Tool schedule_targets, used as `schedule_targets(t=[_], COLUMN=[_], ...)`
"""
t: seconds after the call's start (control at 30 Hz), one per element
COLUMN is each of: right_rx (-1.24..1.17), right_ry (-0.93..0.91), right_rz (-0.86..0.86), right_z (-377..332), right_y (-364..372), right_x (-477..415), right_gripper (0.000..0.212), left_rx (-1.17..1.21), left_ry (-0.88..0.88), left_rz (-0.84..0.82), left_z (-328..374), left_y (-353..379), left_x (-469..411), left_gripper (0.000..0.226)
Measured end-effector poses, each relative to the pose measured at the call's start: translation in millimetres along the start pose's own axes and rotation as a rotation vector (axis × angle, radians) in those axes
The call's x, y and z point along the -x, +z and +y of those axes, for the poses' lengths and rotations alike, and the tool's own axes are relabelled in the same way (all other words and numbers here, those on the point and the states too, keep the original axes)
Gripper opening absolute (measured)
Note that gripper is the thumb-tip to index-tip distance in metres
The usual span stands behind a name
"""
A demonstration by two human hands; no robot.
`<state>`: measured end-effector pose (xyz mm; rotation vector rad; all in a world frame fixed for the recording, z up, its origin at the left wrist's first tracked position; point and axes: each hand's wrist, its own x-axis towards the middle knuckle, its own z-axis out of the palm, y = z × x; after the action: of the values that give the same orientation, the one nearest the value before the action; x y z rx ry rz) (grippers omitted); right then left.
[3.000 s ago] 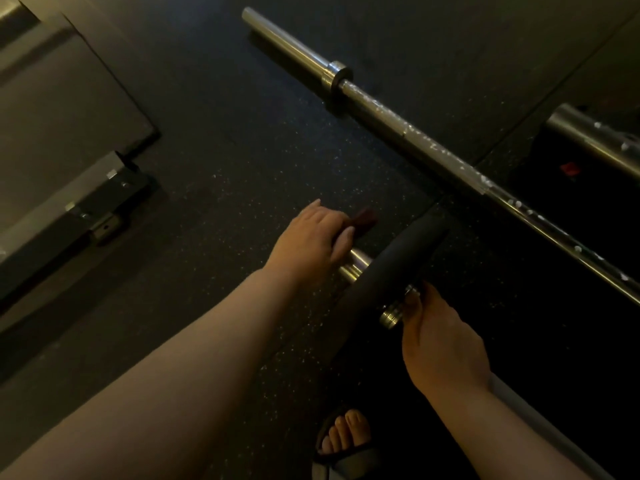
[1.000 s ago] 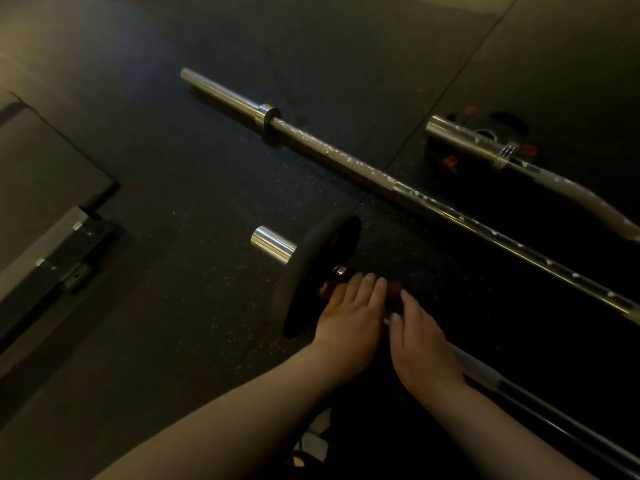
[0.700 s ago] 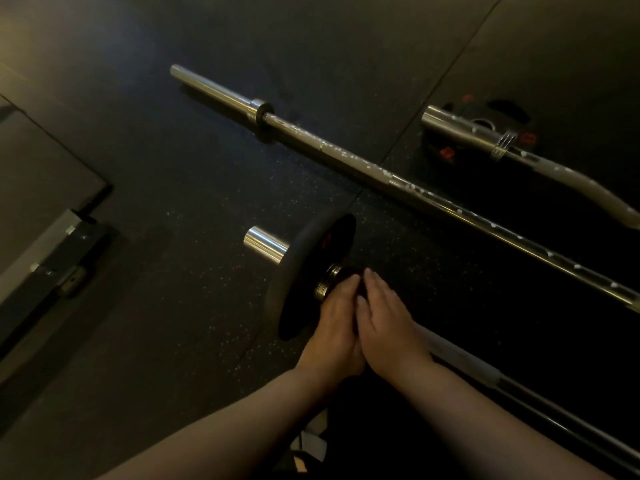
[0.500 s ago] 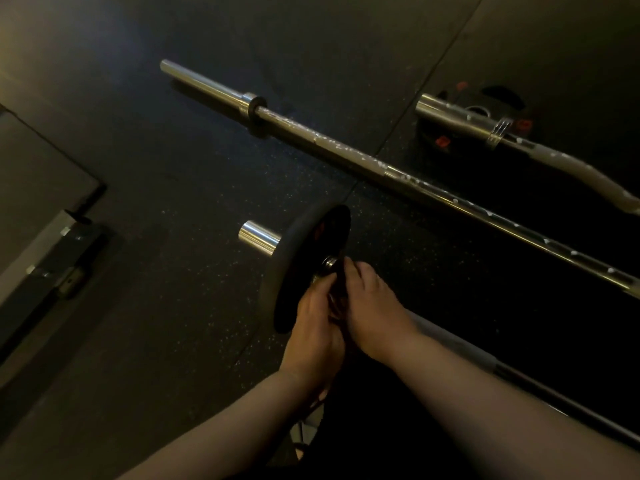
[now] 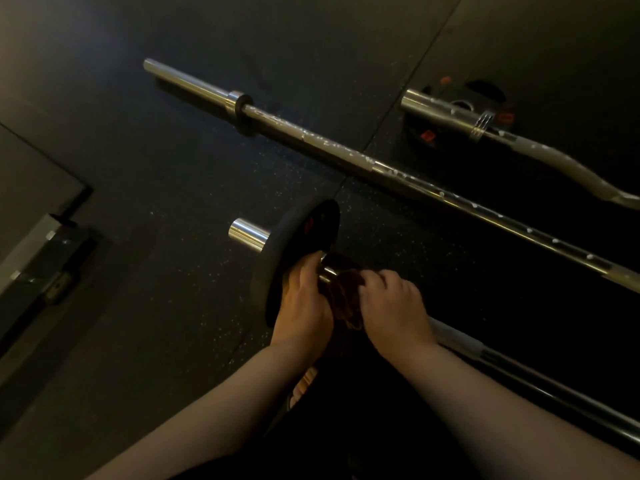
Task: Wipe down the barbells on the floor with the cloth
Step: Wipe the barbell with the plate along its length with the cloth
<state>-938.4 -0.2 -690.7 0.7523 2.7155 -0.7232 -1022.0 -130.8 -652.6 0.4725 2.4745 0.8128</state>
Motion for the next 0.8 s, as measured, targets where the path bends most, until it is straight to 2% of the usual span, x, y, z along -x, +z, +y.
schedule_targets(t=[0.07, 0.13, 0.17, 0.3, 0.4, 0.47, 0.57, 0.63, 0.73, 0.8], right_rx=[0.061, 0.069, 0.043, 0.038, 0.075, 0.098, 0.018, 0.002, 0.089, 0.068], right_ry=[0.155, 0.272, 0.254, -0.048, -0.018, 0.099, 0.278, 0.206, -0.063, -0.066], right_rz=[0.093, 0.096, 0.065, -0.071, 0.004, 0.111, 0.154, 0.109, 0.048, 0.025], right_z=[10, -1, -12, -28, 8, 25, 17, 0, 2, 23], right_y=[1, 1, 1, -3, -6, -3, 4, 8, 9, 3], right_x=[18, 18, 12, -7, 11, 35, 40, 24, 13, 20], right_gripper=[0.04, 0.038, 0.038, 0.055, 0.04, 0.037, 0.038, 0.046, 0.053, 0.049], left_rx=[-0.063, -0.148, -0.211, -0.509, -0.508, -0.427, -0.363, -0.43, -0.513, -0.473], left_ry=[0.022, 0.043, 0.062, 0.303, 0.309, 0.29, 0.256, 0.315, 0.388, 0.335], left_rz=[-0.047, -0.072, -0.086, -0.263, -0.342, -0.289, -0.225, -0.259, -0.279, -0.28], left_z=[0, 2, 1, -5, -7, -3, 6, 10, 7, 3], left_y=[4, 9, 11, 12, 11, 12, 16, 20, 23, 18], left_x=[-1, -1, -1, -10, -22, -26, -30, -30, -30, -31], left_gripper=[0.069, 0.07, 0.07, 0.078, 0.068, 0.06, 0.054, 0.049, 0.047, 0.045])
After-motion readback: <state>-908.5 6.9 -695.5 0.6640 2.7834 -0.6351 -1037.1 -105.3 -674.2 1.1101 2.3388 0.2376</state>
